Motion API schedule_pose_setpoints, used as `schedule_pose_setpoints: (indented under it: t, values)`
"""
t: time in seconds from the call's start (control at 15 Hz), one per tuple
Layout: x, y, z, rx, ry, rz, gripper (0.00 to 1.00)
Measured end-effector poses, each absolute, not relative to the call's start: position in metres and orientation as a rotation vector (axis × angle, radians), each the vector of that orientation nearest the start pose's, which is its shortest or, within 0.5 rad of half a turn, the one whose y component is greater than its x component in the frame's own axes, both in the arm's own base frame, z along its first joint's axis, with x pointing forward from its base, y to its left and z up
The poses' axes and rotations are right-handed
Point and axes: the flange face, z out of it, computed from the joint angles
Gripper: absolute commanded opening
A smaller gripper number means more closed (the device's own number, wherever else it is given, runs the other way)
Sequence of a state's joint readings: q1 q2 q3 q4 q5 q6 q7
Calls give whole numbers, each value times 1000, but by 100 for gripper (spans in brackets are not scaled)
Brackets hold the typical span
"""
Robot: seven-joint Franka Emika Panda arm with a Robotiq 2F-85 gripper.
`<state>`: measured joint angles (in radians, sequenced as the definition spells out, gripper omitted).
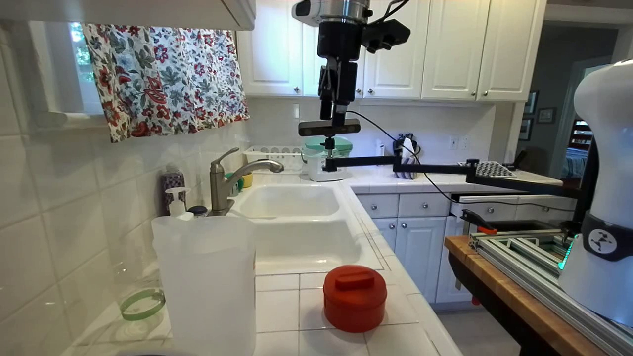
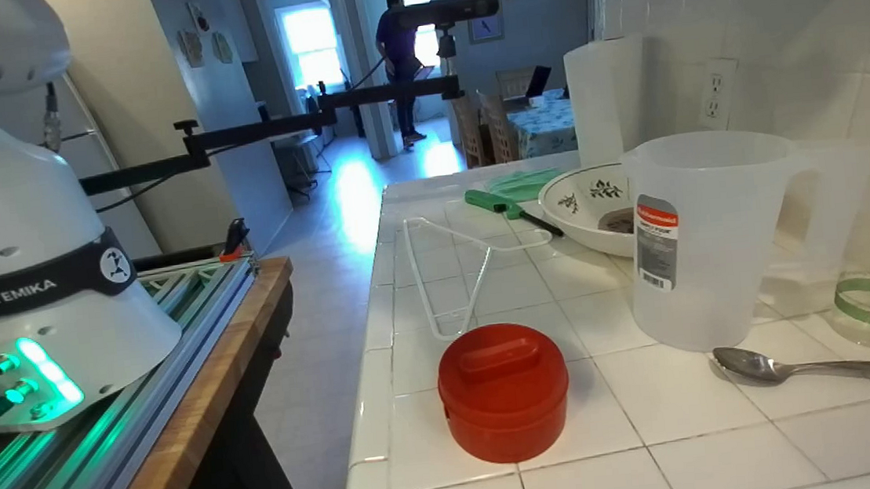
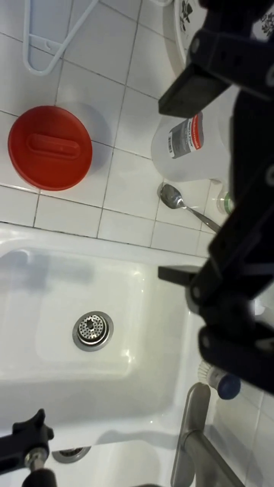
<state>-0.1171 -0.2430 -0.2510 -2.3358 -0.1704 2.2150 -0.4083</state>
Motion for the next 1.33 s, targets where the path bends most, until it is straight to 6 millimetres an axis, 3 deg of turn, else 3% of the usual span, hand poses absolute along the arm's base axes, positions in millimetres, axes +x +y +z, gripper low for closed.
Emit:
schedule_pose_setpoints:
  t: [0.67, 1.0, 1.33]
  values:
    - [454, -150, 415, -3049, -820, -166, 100]
    - [453, -142, 395, -2905, -1150, -92, 100]
    - [458, -126, 373, -2787, -1366, -2, 100]
